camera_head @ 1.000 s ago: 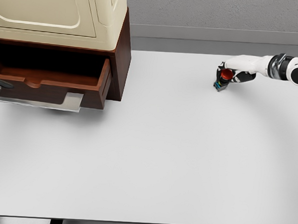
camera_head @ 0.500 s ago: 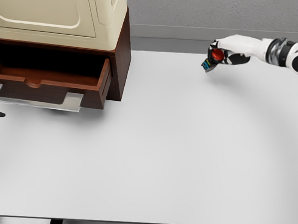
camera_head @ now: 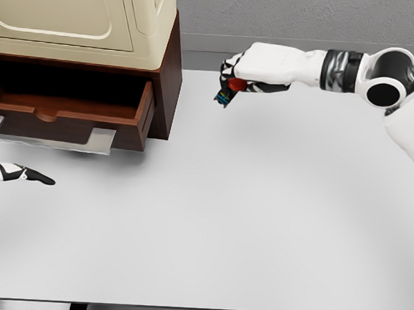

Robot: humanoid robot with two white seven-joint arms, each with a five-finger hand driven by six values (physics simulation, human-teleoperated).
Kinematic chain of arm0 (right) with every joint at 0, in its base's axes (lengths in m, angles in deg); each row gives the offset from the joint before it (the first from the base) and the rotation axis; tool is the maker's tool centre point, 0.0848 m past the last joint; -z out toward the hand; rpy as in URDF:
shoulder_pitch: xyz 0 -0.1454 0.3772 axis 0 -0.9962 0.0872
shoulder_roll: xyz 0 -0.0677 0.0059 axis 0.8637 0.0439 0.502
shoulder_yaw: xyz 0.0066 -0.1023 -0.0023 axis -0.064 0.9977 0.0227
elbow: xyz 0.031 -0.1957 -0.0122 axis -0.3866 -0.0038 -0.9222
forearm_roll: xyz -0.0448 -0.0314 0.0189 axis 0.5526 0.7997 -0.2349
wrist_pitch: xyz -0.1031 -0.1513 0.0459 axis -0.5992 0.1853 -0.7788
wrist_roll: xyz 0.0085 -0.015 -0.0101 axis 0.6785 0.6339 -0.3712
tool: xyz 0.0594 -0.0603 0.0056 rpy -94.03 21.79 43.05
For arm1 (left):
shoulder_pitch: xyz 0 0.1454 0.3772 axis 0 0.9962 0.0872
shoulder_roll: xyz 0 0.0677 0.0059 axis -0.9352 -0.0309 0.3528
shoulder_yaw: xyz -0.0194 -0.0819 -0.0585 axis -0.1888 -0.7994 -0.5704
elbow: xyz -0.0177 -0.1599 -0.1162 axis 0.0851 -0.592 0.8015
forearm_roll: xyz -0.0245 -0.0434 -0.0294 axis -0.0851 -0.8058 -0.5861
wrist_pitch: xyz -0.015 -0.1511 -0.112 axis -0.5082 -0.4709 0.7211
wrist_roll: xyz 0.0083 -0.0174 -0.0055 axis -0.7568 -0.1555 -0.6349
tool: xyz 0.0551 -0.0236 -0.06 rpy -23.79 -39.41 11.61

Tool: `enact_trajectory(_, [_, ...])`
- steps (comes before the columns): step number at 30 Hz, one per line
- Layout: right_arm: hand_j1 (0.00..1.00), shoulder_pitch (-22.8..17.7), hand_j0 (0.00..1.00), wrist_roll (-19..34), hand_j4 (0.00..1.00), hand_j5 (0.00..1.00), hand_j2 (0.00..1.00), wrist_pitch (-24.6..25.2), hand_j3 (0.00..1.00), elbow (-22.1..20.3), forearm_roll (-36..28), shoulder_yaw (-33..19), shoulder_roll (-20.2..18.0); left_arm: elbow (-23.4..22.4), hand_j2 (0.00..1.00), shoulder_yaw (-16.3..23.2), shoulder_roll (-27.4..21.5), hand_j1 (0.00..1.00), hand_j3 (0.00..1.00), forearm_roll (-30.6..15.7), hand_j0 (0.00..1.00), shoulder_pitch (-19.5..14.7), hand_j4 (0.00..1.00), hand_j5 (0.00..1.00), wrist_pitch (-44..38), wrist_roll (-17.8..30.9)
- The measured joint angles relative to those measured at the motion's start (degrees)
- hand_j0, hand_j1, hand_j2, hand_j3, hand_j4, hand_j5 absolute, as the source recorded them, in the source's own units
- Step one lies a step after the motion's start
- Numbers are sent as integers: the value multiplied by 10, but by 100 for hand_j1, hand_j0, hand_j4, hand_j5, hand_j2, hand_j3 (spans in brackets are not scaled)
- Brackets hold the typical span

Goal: Open the cabinet drawer with left arm, and place a switch into the drawer with right arm

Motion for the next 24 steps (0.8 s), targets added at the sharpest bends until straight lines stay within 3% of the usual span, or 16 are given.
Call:
enact_trajectory(7, [33, 33, 33, 0, 33, 33, 33, 0, 33, -72, -17, 42, 15, 0, 100, 0, 63, 100, 100, 38, 100, 3, 100, 100, 0, 0])
enact_trajectory(14, [33, 83, 33, 0, 33, 33, 33, 0, 33, -90, -38, 92, 60, 0, 100, 0, 79, 100, 100, 56, 100, 2, 100, 100, 0, 0])
enact_trajectory(19, [33, 134, 33, 0, 33, 33, 33, 0, 33, -63, -45, 103, 105, 0, 100, 0, 80, 100, 100, 58, 100, 3, 100, 100, 0, 0])
enact_trajectory(24, [32, 163, 32, 0, 32, 32, 32, 0, 32, 9, -46, 105, 158, 0, 100, 0, 80, 100, 100, 58, 100, 3, 100, 100, 0, 0])
